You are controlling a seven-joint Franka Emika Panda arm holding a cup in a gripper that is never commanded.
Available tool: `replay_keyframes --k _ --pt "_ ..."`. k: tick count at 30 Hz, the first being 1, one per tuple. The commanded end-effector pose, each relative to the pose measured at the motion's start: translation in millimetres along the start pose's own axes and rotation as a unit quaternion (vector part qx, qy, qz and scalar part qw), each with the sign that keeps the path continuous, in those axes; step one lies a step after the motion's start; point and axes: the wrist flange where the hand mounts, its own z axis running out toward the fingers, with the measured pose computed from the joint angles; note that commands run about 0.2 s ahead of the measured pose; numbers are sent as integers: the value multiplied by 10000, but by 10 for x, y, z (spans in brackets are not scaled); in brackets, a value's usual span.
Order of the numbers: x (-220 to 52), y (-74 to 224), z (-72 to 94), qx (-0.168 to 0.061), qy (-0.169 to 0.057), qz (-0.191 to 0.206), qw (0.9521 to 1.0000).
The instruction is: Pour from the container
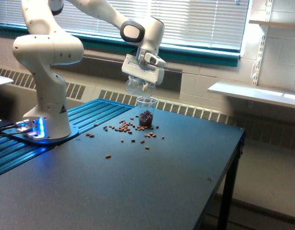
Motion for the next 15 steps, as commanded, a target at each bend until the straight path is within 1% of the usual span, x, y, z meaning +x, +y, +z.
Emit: replay_keyframes --k 1,8,15 --pt "8 -4 -16 13 -24 76 10000" --pt "6 27 -60 -4 30 130 9999" --pt "-7 23 -62 -2 49 150 9999"
